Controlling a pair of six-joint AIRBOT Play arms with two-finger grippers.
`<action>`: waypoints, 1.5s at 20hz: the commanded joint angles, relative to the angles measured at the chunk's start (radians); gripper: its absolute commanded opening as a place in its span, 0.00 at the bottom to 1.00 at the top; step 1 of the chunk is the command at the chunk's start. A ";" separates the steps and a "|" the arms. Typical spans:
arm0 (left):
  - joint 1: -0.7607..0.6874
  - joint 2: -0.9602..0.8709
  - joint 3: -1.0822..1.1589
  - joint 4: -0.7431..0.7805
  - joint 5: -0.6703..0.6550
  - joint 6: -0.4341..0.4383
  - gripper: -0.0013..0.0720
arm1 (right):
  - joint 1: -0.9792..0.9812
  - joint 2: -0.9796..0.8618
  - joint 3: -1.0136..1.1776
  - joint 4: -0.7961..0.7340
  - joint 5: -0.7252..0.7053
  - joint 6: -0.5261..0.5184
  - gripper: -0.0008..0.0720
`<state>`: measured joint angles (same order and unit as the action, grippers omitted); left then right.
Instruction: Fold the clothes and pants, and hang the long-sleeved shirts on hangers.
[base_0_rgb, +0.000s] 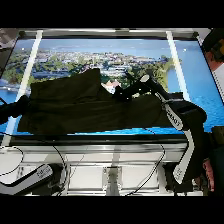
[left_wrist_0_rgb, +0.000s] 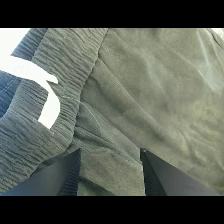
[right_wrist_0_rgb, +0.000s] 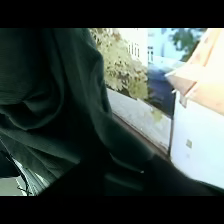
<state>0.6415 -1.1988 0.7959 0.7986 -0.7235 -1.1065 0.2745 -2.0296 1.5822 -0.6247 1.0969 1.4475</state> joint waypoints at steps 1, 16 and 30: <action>0.000 -0.001 0.000 0.000 0.000 0.000 0.61 | 0.019 0.000 0.001 0.002 -0.027 0.002 0.03; 0.000 -0.001 0.000 0.000 0.000 0.000 0.61 | -0.373 0.087 0.514 -0.372 0.122 0.262 0.04; 0.000 -0.001 0.000 0.000 0.000 0.000 0.60 | -0.465 0.094 0.504 -0.573 -0.260 0.267 0.04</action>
<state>0.6415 -1.1988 0.7959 0.7986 -0.7235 -1.1065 -0.1989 -1.9350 2.0907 -1.1858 1.0565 1.7168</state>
